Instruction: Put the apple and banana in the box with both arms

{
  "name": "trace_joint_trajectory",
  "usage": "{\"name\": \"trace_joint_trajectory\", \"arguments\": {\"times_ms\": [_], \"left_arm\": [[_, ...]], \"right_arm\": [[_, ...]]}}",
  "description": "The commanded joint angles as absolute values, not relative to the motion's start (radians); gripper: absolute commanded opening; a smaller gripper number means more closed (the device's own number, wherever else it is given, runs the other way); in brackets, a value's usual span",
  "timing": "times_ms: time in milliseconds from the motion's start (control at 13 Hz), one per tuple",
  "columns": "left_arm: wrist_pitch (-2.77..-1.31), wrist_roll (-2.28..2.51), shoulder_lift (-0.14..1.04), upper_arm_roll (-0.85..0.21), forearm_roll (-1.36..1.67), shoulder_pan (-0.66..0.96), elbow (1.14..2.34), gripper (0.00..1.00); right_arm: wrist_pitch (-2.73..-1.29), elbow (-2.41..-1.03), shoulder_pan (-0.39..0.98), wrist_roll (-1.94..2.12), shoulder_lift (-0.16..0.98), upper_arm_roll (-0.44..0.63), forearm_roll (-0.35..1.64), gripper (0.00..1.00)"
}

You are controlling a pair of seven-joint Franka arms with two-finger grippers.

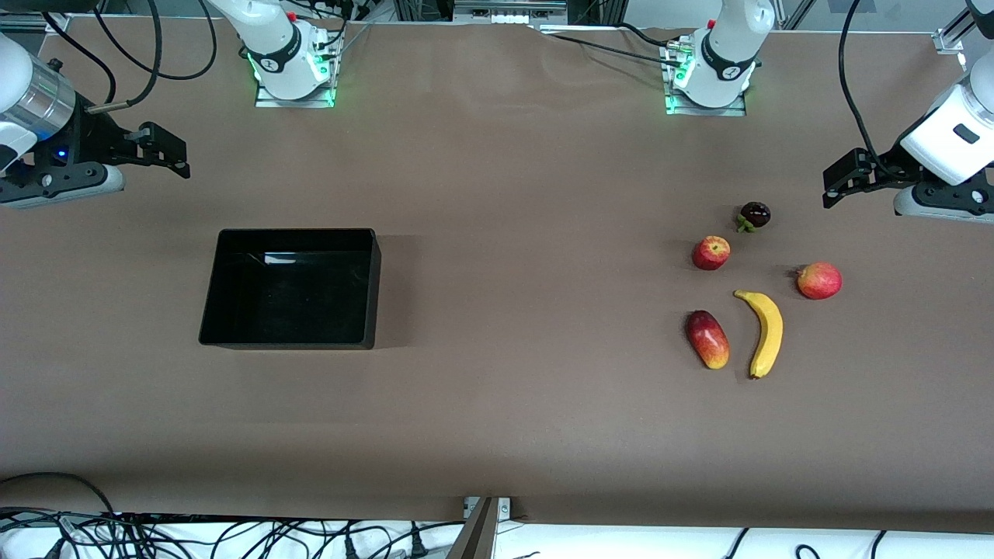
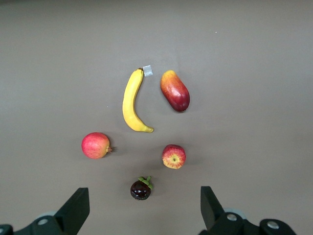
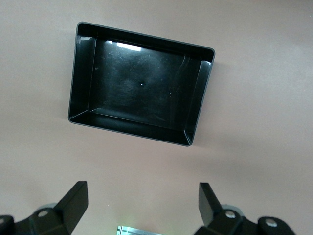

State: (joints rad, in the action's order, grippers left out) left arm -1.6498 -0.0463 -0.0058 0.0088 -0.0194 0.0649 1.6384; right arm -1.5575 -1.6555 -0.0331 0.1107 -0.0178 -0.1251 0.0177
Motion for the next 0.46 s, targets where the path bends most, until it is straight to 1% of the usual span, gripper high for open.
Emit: {"name": "trace_joint_trajectory", "arguments": {"times_ms": [0, 386], "left_arm": [[-1.629, -0.063, 0.006, 0.008, 0.005, 0.057, 1.612, 1.00], [-1.629, -0.063, 0.008, 0.008, 0.005, 0.055, 1.609, 1.00]], "right_arm": [[-1.554, -1.641, -0.051, 0.091, -0.017, -0.144, 0.003, 1.00], [-1.554, -1.637, -0.052, 0.100, -0.006, -0.144, -0.005, 1.00]]}}
